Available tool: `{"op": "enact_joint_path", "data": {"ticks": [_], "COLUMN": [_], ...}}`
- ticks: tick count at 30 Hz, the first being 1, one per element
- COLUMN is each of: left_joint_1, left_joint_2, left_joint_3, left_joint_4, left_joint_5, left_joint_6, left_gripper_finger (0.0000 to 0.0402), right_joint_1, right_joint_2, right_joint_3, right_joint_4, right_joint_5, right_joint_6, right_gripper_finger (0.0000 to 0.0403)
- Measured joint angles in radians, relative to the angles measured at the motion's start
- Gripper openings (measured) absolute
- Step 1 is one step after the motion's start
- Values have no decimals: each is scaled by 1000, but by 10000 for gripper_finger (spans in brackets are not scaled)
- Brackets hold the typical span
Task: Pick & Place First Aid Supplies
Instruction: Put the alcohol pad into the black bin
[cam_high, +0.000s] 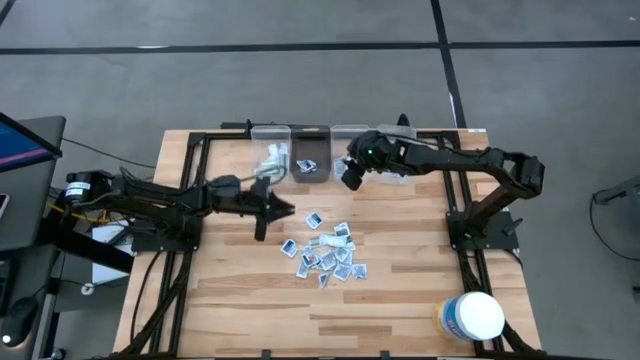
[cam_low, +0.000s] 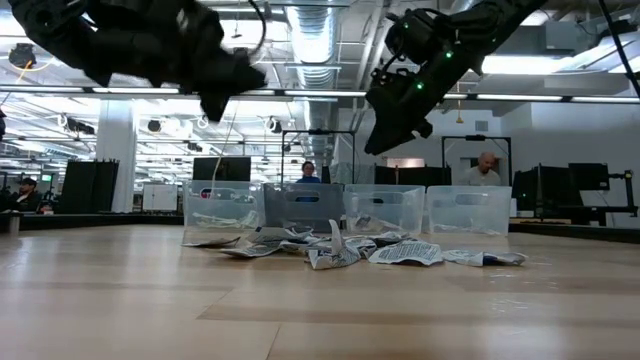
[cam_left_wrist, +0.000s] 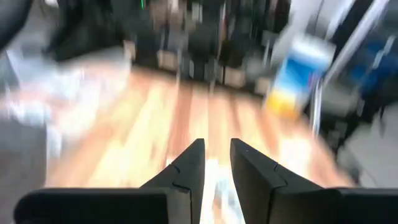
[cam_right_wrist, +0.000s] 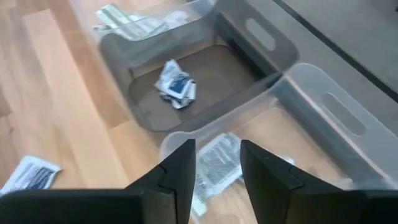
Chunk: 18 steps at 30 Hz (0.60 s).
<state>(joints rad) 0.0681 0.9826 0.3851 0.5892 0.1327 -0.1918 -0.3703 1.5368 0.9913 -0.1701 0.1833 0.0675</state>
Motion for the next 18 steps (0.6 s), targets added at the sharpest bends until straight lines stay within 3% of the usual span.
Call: {"op": "enact_joint_path", "data": {"ticks": [5,8,13,18], "left_joint_1": [-68,-120,-212,-287], "left_joint_2": [0,7,71,187], "left_joint_3": [0,0,0,0], "left_joint_4": [-244,-328,-338,-326], "left_joint_5": [-30,-101,-211,-242], "left_joint_6": [83,138,184,187], "left_gripper_finger": [77,77,77,77], "right_joint_1": [45,69,97,102], "right_joint_2": [0,0,0,0], "right_joint_3": [0,0,0,0], "right_joint_4": [0,-1,-2,-4], "right_joint_5": [2,2,1,2], "right_joint_6": [-47,-74,-102,-105], "right_gripper_finger": [120,120,120,120]}}
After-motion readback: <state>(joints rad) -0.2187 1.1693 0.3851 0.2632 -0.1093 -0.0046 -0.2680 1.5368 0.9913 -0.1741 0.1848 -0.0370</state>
